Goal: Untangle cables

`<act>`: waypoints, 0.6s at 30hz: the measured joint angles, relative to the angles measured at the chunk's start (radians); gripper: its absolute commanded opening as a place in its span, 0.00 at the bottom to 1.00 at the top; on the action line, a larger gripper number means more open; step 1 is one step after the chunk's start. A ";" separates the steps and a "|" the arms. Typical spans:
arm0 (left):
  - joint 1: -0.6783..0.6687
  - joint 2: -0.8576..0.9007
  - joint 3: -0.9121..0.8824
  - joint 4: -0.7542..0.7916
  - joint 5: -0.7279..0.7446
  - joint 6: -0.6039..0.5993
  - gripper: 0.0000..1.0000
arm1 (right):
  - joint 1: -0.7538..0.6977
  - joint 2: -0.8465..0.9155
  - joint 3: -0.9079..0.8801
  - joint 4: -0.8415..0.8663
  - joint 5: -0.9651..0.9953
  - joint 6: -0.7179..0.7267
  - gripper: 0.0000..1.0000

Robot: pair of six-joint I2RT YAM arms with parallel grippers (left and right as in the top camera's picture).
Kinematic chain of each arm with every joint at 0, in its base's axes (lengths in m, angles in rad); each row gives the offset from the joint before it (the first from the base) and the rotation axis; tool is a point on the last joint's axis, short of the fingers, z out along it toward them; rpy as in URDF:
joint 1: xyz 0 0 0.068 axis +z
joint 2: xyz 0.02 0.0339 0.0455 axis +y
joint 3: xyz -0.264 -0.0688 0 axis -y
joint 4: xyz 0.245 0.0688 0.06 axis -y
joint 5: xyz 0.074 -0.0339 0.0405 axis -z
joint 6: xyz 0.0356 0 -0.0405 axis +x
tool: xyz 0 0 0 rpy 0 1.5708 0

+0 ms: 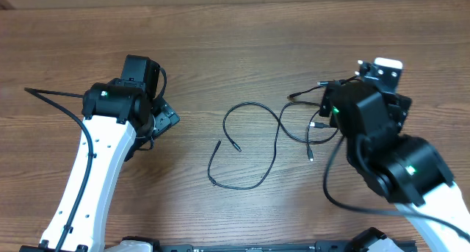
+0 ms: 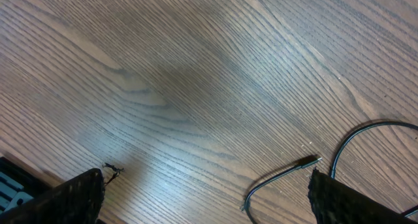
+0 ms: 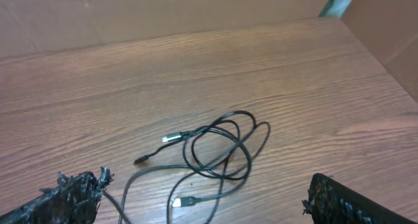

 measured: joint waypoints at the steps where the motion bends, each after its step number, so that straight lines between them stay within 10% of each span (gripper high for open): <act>1: 0.000 0.000 0.000 0.000 0.000 0.000 1.00 | 0.000 0.023 0.000 0.017 0.000 0.001 1.00; 18: 0.000 0.000 0.000 0.000 0.000 0.000 1.00 | -0.273 0.474 0.000 0.280 -0.321 0.005 1.00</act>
